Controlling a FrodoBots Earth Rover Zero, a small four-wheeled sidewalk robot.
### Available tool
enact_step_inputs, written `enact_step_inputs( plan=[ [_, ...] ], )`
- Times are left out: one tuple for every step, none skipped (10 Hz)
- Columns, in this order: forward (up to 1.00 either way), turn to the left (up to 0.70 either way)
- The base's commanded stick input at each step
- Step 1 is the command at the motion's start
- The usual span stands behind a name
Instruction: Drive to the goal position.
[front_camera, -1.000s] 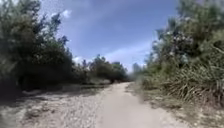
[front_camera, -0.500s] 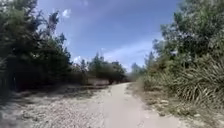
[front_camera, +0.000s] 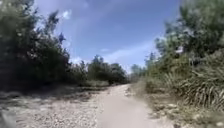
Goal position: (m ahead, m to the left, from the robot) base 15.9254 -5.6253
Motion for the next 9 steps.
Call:
enact_step_inputs(
  plan=[
    [0.70, 0.00],
    [0.70, 0.00],
    [0.70, 0.00],
    [0.70, 0.00],
    [0.70, 0.00],
    [0.70, 0.00],
    [0.70, 0.00],
    [0.70, 0.00],
    [0.70, 0.00]
  ],
)
